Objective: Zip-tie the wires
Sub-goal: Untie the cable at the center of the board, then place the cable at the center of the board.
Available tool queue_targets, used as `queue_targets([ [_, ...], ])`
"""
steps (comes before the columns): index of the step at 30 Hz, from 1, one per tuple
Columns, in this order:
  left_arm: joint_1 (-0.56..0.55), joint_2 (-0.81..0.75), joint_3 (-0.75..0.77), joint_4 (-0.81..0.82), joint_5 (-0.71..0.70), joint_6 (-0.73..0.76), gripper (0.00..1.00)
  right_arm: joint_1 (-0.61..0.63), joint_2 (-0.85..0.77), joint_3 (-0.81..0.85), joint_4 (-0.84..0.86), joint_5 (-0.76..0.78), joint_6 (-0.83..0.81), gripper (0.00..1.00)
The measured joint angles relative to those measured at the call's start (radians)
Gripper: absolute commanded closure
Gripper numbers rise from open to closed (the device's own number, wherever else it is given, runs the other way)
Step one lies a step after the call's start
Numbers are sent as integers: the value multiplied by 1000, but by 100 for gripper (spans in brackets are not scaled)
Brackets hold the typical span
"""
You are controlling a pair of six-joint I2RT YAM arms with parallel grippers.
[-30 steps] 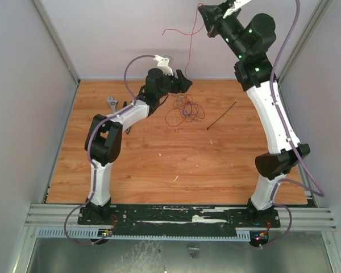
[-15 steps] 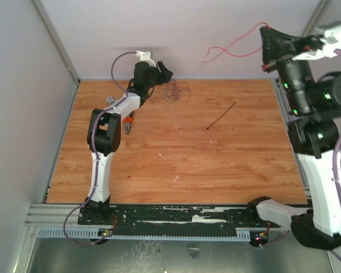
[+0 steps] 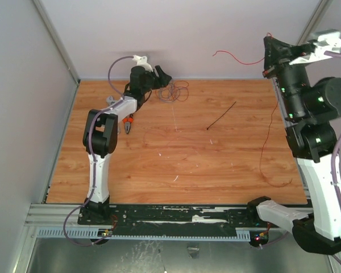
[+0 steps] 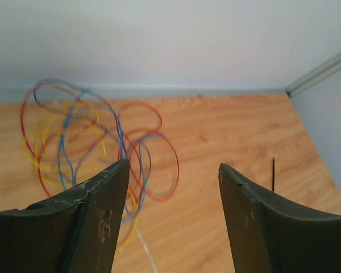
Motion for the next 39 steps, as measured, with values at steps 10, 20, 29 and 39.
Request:
queue_targets([
  [10,-31,-341,-408,69,139,19,15,0,105,3,-17,-87,12,100],
  [20,-130,-641,-622,141,188,96,5,0,165,172,76,-337,85,100],
  [29,-132,-627,-683,124,191,111,2,0,278,272,143,-497,171,100],
  [39,-198,-547,-754,217,246,61,2,0,380,334,137,-551,212,100],
])
